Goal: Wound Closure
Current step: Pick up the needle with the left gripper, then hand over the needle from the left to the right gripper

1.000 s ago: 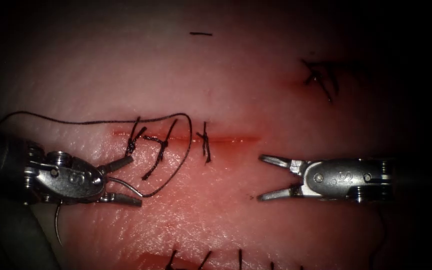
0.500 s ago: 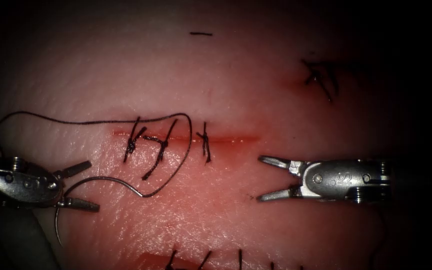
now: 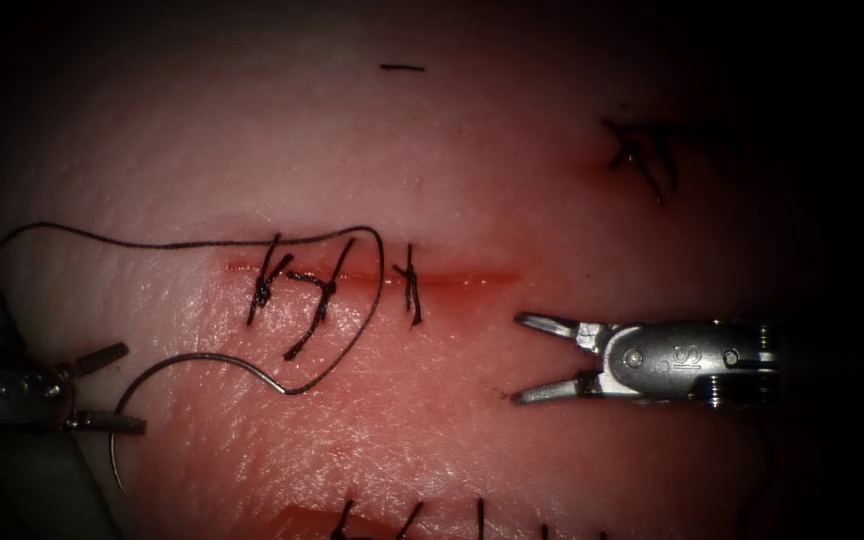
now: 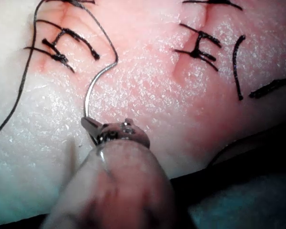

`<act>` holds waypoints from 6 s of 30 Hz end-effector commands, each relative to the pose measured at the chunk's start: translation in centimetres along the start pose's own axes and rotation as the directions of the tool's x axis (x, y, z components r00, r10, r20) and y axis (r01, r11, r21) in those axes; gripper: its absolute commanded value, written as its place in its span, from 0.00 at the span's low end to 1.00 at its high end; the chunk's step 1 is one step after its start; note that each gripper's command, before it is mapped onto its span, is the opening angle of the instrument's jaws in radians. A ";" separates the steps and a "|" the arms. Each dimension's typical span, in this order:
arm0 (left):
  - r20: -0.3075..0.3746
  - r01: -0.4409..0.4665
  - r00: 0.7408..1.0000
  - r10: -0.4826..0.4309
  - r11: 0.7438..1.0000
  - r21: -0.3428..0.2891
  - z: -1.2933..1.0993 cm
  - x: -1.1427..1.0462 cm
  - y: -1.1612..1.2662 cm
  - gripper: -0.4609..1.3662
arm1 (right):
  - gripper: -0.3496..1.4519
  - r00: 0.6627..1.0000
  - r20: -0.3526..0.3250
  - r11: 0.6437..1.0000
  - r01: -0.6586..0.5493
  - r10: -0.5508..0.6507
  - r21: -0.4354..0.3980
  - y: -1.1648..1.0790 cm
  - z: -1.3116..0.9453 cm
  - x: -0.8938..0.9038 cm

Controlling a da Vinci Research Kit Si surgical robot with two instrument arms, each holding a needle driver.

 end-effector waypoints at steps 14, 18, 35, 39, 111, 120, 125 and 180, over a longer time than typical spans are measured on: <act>-0.008 0.017 1.000 -0.017 1.000 0.011 0.23 -0.24 -0.05 0.50 | 0.85 1.000 -0.002 1.000 0.005 -0.005 0.009 -0.04 0.00 -0.01; -0.009 0.019 1.000 -0.019 1.000 0.013 0.33 -0.31 -0.07 0.50 | 0.88 1.000 0.000 1.000 0.007 -0.007 0.002 -0.08 -0.01 -0.02; 0.007 0.132 0.991 -0.132 0.991 0.005 0.61 -0.38 -0.14 0.06 | 0.88 1.000 -0.001 1.000 0.009 -0.009 0.002 -0.10 -0.01 -0.02; 0.010 0.163 0.987 -0.163 0.987 -0.011 0.58 -0.34 -0.17 0.06 | 0.88 1.000 -0.001 1.000 0.009 -0.009 0.002 -0.10 -0.01 -0.03; -0.077 0.540 0.480 -0.874 0.364 -0.759 1.03 1.56 -0.36 0.06 | 0.73 0.797 -0.233 0.789 -0.595 0.556 -0.152 0.78 -0.22 0.56; -0.127 0.506 0.416 -0.900 0.345 -0.790 1.07 1.74 -0.50 0.06 | 0.72 0.703 -0.260 0.698 -0.705 0.662 -0.125 0.95 -0.17 0.59; -0.133 0.510 0.409 -0.903 0.346 -0.788 1.11 1.73 -0.53 0.06 | 0.70 0.663 -0.260 0.665 -0.741 0.702 -0.093 0.96 -0.08 0.63; -0.163 0.510 0.391 -0.906 0.360 -0.782 1.24 1.70 -0.20 0.06 | 0.80 0.660 -0.274 0.679 -0.733 0.699 -0.034 0.85 0.79 0.88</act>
